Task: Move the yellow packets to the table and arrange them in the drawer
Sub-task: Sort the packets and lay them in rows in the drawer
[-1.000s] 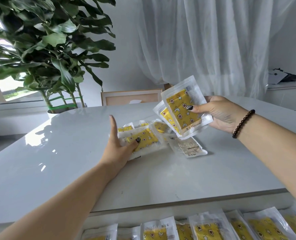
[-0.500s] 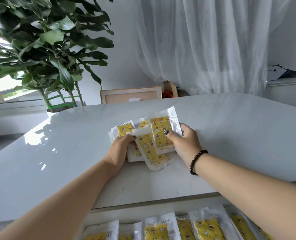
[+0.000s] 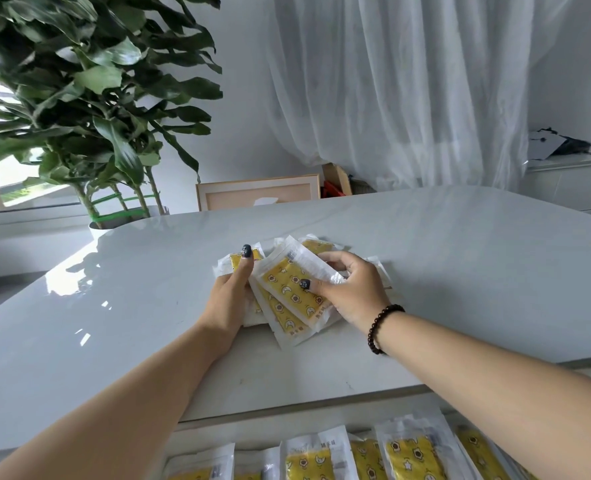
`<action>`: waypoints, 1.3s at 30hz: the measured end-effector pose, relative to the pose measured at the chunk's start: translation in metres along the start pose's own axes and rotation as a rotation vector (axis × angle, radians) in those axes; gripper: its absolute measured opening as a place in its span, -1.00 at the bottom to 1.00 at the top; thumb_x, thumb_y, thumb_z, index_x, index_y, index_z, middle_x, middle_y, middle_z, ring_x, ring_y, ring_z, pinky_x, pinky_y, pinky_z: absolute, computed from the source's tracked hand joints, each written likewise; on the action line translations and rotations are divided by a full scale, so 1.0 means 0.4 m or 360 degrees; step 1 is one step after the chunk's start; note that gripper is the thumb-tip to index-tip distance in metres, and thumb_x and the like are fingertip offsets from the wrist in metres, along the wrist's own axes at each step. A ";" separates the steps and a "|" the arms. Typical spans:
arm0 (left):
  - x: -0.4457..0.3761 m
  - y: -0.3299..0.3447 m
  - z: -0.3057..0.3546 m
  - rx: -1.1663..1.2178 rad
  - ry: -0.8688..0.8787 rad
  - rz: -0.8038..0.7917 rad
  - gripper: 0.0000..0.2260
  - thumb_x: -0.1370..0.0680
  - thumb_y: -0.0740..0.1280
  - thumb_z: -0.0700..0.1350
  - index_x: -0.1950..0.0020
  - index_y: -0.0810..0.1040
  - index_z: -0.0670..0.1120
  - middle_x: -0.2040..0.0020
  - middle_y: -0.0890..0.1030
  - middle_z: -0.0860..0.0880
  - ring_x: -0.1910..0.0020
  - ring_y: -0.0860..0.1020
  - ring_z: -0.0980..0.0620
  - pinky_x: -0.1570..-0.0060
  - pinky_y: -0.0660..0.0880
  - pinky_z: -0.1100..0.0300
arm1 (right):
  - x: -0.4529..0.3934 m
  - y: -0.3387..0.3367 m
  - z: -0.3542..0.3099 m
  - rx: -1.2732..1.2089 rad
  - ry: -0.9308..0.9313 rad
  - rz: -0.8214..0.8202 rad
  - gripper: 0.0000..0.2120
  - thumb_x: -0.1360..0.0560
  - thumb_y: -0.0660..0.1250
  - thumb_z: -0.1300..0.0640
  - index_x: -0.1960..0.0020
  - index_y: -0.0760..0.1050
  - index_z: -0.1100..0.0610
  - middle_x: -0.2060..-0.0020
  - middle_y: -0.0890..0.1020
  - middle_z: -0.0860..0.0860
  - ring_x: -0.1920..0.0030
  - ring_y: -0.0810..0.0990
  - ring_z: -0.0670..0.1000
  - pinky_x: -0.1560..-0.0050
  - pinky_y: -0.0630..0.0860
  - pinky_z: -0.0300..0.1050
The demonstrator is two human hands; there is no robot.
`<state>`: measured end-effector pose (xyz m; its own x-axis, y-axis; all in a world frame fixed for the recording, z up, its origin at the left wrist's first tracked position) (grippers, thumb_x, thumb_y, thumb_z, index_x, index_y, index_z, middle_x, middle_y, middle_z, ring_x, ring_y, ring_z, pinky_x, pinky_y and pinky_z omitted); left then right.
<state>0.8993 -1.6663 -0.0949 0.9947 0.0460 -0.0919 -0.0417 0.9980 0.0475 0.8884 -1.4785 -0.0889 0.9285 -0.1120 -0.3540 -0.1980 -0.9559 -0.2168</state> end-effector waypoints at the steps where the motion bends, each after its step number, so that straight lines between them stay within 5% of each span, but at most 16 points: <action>1: 0.002 0.006 0.000 0.0003 0.0003 -0.0036 -0.70 -0.62 0.21 -0.03 0.12 0.64 -0.16 0.25 0.71 -0.08 0.30 0.67 0.02 0.37 0.57 0.21 | -0.001 -0.001 0.000 -0.0010 -0.0004 0.0011 -0.59 -0.30 0.57 0.21 -0.08 0.54 -0.01 0.06 0.57 -0.17 -0.07 0.54 -0.11 -0.06 0.54 -0.21; 4: 0.003 0.010 -0.008 -0.0016 0.0002 -0.0073 -0.91 -0.55 0.34 -0.22 0.07 0.63 -0.21 0.21 0.72 -0.10 0.27 0.69 0.00 0.38 0.60 0.15 | -0.004 -0.002 0.005 -0.0064 -0.0017 0.0038 -0.53 -0.29 0.57 0.19 -0.09 0.47 -0.05 -0.03 0.56 -0.15 -0.14 0.52 -0.11 -0.18 0.52 -0.05; 10: 0.000 -0.019 -0.002 0.0001 0.0088 0.0063 -0.93 -0.53 0.37 -0.18 0.08 0.64 -0.15 0.22 0.72 -0.07 0.25 0.69 -0.02 0.33 0.63 0.12 | -0.009 0.029 0.026 -0.0004 0.0140 -0.0267 -0.16 -0.24 0.60 0.02 -0.41 0.28 0.03 -0.34 0.39 -0.12 -0.35 0.34 -0.08 -0.39 0.32 -0.03; 18: 0.000 -0.005 0.011 -0.0270 0.0278 0.0001 -0.97 -0.45 0.48 -0.21 0.14 0.68 -0.10 0.22 0.71 -0.05 0.26 0.65 0.05 0.19 0.59 0.21 | -0.049 -0.025 -0.006 -0.0284 0.0010 -0.0032 -0.26 -0.21 0.60 0.30 -0.25 0.36 -0.09 -0.13 0.58 0.11 -0.09 0.60 0.03 -0.12 0.57 0.01; 20: 0.001 0.001 0.022 -0.0440 0.0392 0.0003 -0.91 -0.42 0.50 -0.22 0.19 0.68 -0.03 0.28 0.70 0.04 0.32 0.61 0.16 0.27 0.52 0.31 | -0.064 -0.037 -0.062 -0.0082 -0.0159 -0.0103 -0.29 -0.24 0.59 0.26 -0.26 0.37 -0.09 -0.06 0.60 0.07 -0.07 0.60 0.01 -0.09 0.57 -0.04; 24: 0.002 -0.002 0.050 -0.0902 0.0685 0.0155 -0.86 -0.36 0.55 -0.12 0.13 0.70 0.04 0.15 0.59 0.11 0.16 0.56 0.20 0.15 0.46 0.37 | -0.058 -0.014 -0.169 0.0663 -0.0489 -0.0519 -0.56 -0.36 0.51 0.22 -0.18 0.50 -0.01 -0.07 0.55 -0.15 0.07 0.52 -0.36 -0.02 0.44 -0.32; 28: 0.024 0.048 0.068 -0.1176 0.1056 -0.0011 -0.83 -0.33 0.57 -0.10 0.12 0.70 -0.05 0.09 0.49 0.21 0.04 0.44 0.39 0.08 0.32 0.56 | -0.029 0.015 -0.189 0.1332 -0.0523 -0.0834 -0.58 -0.43 0.43 0.17 -0.27 0.46 0.08 -0.09 0.57 -0.02 -0.01 0.53 -0.06 0.06 0.42 -0.29; 32: 0.026 0.063 0.050 -0.1317 0.1080 -0.0092 -0.73 -0.29 0.57 -0.05 0.08 0.68 -0.12 -0.06 0.48 0.07 0.04 0.48 0.17 0.03 0.45 0.27 | 0.016 0.065 -0.183 0.1579 -0.0644 -0.1003 -0.78 -0.42 0.38 0.18 0.07 0.36 0.03 0.31 0.37 -0.12 0.27 0.41 -0.02 0.38 0.30 -0.24; 35: 0.025 0.064 0.049 -0.1337 0.1044 -0.0086 -0.67 -0.27 0.61 -0.09 0.02 0.69 -0.13 -0.11 0.46 0.00 0.03 0.48 0.06 0.05 0.39 0.34 | 0.006 0.053 -0.211 0.1733 -0.0635 -0.1009 -0.74 -0.43 0.42 0.13 -0.07 0.44 0.02 0.32 0.30 -0.15 0.16 0.42 0.02 0.37 0.30 -0.19; 39: 0.027 0.067 0.056 -0.1254 0.1186 -0.0083 -0.63 -0.26 0.61 -0.07 -0.04 0.69 -0.02 -0.10 0.48 0.00 0.04 0.41 0.23 -0.03 0.35 0.45 | -0.010 0.023 -0.216 0.2023 -0.0527 -0.1042 -0.61 -0.41 0.47 0.07 -0.19 0.47 0.10 0.18 0.46 -0.06 0.13 0.45 0.01 0.35 0.34 -0.20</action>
<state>0.9112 -1.6401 -0.0724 0.7011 -0.2477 -0.6687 -0.3141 0.7346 -0.6014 0.9100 -1.5104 -0.0111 0.8813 0.4716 -0.0294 -0.0792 0.0860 -0.9931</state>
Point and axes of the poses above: each hand's wrist, its own x-axis away from the middle knuckle, its own y-axis out of the palm, z = x × y, the point moved 8 cm from there along -x, towards the middle knuckle
